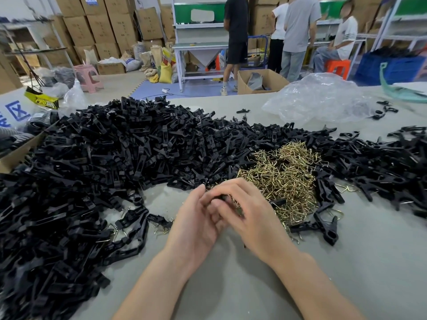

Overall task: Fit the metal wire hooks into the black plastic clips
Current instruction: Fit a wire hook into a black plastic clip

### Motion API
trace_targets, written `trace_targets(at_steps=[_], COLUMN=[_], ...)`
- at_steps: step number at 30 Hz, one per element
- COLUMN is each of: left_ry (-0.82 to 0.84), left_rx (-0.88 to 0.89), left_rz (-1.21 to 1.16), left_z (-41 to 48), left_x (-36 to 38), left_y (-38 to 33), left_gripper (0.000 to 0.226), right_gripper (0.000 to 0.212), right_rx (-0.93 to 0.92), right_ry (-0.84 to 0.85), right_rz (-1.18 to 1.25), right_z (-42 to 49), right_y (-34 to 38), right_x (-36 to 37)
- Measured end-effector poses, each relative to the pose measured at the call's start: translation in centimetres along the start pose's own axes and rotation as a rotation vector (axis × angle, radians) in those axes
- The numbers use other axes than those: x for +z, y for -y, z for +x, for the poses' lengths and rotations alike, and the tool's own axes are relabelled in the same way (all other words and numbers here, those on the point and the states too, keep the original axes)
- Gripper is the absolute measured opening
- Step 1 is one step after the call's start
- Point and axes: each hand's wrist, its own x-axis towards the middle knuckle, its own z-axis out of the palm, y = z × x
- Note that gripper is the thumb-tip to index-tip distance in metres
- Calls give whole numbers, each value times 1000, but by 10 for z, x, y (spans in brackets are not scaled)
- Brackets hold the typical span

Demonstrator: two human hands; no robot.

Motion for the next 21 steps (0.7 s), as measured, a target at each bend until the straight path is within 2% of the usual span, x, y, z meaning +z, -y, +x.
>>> trace_targets(at_steps=[2,6,13,17,19,21], left_ry=[-64,-80,-76,-86,-70,-40], left_rx=[119,261,272,272,272,263], left_rz=[102,303,316,330,321,315], left_z=[5,4,1,-2,-2,-1], left_x=[-3,-5,-3,-3,-6,-9], left_y=[1,9,9,9,9,9], left_gripper=[33,26,24,25,26,29], right_gripper=[28,31,27,17,16,18], right_rx=[45,88,121,318,381,484], right_ry=[-27,-17,-19,-273,-507,-814], right_rz=[-41,-102,-123,197,349,594], right_z=[0,-3,-7,-6,2,13], right_y=[-5,-11,-14,-15,-24,-42], right_x=[-5,-8,-17,-48,-84,-132])
